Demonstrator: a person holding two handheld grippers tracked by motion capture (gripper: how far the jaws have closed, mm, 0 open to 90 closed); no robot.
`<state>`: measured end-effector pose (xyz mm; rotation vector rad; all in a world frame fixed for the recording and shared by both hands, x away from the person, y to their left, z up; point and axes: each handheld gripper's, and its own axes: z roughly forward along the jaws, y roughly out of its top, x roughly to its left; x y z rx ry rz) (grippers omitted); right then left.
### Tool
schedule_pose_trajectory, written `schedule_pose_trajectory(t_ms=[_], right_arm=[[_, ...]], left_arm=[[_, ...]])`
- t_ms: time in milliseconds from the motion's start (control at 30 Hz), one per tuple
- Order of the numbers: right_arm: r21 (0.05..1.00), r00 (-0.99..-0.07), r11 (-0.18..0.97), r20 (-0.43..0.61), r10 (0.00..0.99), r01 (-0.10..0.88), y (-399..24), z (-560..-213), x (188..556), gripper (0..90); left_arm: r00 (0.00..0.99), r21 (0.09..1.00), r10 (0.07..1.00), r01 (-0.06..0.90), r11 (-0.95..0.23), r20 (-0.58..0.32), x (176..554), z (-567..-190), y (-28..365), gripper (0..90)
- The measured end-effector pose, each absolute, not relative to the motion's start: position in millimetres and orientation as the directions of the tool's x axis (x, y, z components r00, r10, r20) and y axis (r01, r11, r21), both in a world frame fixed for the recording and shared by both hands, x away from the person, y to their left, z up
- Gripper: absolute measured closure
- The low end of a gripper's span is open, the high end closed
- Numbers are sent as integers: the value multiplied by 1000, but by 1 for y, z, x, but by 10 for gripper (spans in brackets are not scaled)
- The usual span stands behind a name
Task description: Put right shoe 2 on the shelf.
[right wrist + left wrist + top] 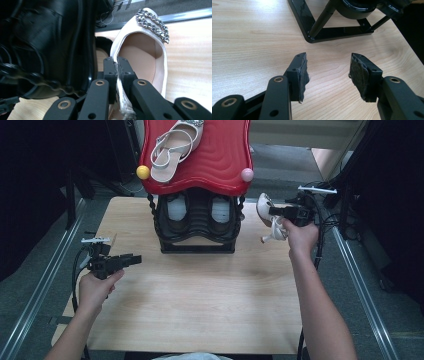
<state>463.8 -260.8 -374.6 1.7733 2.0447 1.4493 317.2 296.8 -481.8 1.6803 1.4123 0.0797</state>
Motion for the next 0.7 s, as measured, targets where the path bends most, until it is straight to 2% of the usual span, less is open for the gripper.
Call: schedule_pose_trajectory(t_ms=[700], right_arm=[[729, -395, -109, 484, 781, 676, -243, -264, 466, 888]], left_arm=[[357, 664, 803, 745, 63, -477, 318, -481, 292, 484]])
